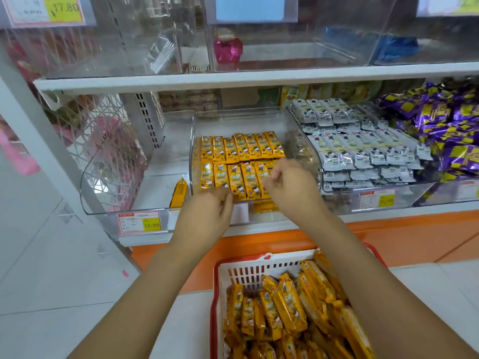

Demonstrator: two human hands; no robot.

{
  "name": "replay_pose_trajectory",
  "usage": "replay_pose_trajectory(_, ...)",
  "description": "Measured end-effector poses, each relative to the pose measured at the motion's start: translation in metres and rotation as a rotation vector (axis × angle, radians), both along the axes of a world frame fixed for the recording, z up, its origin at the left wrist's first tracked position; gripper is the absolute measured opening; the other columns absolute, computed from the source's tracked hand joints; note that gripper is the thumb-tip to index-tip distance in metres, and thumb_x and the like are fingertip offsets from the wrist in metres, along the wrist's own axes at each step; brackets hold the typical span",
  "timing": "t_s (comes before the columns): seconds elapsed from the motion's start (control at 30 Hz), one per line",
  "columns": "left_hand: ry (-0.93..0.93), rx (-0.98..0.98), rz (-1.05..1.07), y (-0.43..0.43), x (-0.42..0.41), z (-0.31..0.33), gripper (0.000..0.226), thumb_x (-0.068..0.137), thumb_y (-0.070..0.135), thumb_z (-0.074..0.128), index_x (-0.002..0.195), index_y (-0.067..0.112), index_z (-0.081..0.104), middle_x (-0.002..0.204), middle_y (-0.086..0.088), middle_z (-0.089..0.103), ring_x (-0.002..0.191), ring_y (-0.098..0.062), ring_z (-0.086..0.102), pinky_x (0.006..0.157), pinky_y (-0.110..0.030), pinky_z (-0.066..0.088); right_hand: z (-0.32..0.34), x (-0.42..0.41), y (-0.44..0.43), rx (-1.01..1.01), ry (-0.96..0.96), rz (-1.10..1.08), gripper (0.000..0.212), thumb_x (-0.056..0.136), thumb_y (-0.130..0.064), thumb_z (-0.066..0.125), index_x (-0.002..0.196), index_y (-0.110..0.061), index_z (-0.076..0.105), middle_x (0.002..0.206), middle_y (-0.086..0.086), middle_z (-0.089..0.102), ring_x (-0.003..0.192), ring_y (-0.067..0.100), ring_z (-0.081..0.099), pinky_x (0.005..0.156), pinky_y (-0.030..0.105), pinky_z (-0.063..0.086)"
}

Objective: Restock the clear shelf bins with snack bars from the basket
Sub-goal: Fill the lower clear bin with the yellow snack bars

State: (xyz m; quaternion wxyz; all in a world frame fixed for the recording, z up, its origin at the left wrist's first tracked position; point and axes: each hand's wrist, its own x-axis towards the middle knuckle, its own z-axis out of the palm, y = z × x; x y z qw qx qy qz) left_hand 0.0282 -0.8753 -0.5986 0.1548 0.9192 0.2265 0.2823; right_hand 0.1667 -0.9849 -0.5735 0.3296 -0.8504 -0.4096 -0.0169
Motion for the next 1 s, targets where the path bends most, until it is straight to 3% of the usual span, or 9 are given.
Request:
replay_pose_trajectory(0.1,-0.182,-0.016,-0.034,-0.009,-0.008,-0.001,0.023,0.089,0.022,0.046,0.087,0.01,0.065,0.089,0.001,0.057,0.078,-0.013,0.055,0.07,-0.025,0.043,-0.008,-0.016,-0.03,0.107,0.053,0.01,0.021,0.094,-0.026,0.055,0.08,-0.013,0.045,0.061,-0.003,0.05,0.06,0.016,0.05,0.056,0.032,0.039)
replay_pose_trajectory(0.2,-0.071,-0.058,-0.107,-0.023,-0.017,-0.006,0.031,0.094,0.026,0.046,0.064,0.019,0.05,0.066,0.008,0.044,0.059,-0.007,0.044,0.058,-0.029,0.035,-0.048,-0.031,-0.055,-0.118,0.111,0.012,0.019,0.095,-0.031,0.054,0.085,-0.017,0.045,0.07,-0.001,0.057,0.067,0.018,0.059,0.061,0.034,0.048)
replay_pose_trajectory(0.33,0.447,-0.113,-0.141,-0.038,-0.023,-0.036,0.039,0.097,0.03,0.044,0.06,0.02,0.044,0.062,0.003,0.048,0.058,-0.012,0.044,0.056,-0.028,0.029,-0.131,-0.051,-0.07,-0.616,0.23,-0.046,0.049,0.095,-0.037,0.054,0.132,-0.01,0.038,0.123,0.008,0.057,0.106,0.023,0.06,0.077,0.031,0.049)
replay_pose_trajectory(0.47,0.954,-0.211,-0.153,-0.048,-0.039,-0.08,0.028,0.098,0.024,0.042,0.102,0.006,0.063,0.1,-0.009,0.062,0.091,-0.022,0.058,0.073,-0.029,0.044,-0.193,-0.064,-0.077,-0.747,0.386,-0.158,0.078,0.096,-0.037,0.051,0.149,-0.001,0.006,0.154,0.016,0.022,0.137,0.028,0.035,0.097,0.033,0.044)
replay_pose_trajectory(0.53,1.154,-0.254,-0.188,-0.053,-0.05,-0.098,0.025,0.098,0.016,0.041,0.106,0.003,0.06,0.089,-0.004,0.053,0.088,-0.017,0.054,0.073,-0.024,0.043,-0.211,-0.066,-0.076,-0.75,0.371,-0.215,0.076,0.095,-0.037,0.054,0.148,-0.003,0.01,0.153,0.015,0.021,0.141,0.028,0.024,0.103,0.034,0.04)
replay_pose_trajectory(0.67,1.308,-0.278,-0.196,-0.063,-0.066,-0.116,0.035,0.096,0.01,0.04,0.062,0.011,0.036,0.066,0.0,0.034,0.055,-0.008,0.032,0.048,-0.018,0.026,-0.237,-0.065,-0.075,-0.747,0.315,-0.278,0.071,0.093,-0.026,0.058,0.146,-0.005,0.017,0.15,0.011,0.027,0.138,0.026,0.027,0.103,0.03,0.04)
replay_pose_trajectory(0.87,1.247,-0.35,-0.176,-0.061,-0.073,-0.124,0.036,0.094,0.007,0.041,0.06,0.014,0.032,0.065,0.0,0.032,0.055,-0.008,0.03,0.048,-0.018,0.024,-0.254,-0.071,-0.072,-0.781,0.262,-0.296,0.022,0.088,-0.021,0.064,0.109,-0.016,0.062,0.126,0.005,0.056,0.119,0.021,0.05,0.089,0.027,0.05)
replay_pose_trajectory(0.93,1.229,-0.393,-0.165,-0.058,-0.075,-0.124,0.036,0.094,0.008,0.041,0.06,0.014,0.032,0.066,0.0,0.032,0.056,-0.008,0.031,0.049,-0.018,0.025,-0.246,-0.068,-0.072,-0.764,0.297,-0.294,0.006,0.084,-0.019,0.067,0.09,-0.018,0.064,0.107,0.003,0.067,0.099,0.018,0.063,0.075,0.025,0.056)
replay_pose_trajectory(1.0,1.195,-0.449,-0.138,-0.056,-0.076,-0.124,0.037,0.094,0.01,0.042,0.058,0.014,0.032,0.064,0.0,0.032,0.054,-0.009,0.031,0.048,-0.019,0.025,-0.234,-0.062,-0.071,-0.71,0.391,-0.274,0.014,0.079,-0.023,0.073,0.082,-0.018,0.06,0.098,0.001,0.069,0.091,0.017,0.066,0.07,0.026,0.055)
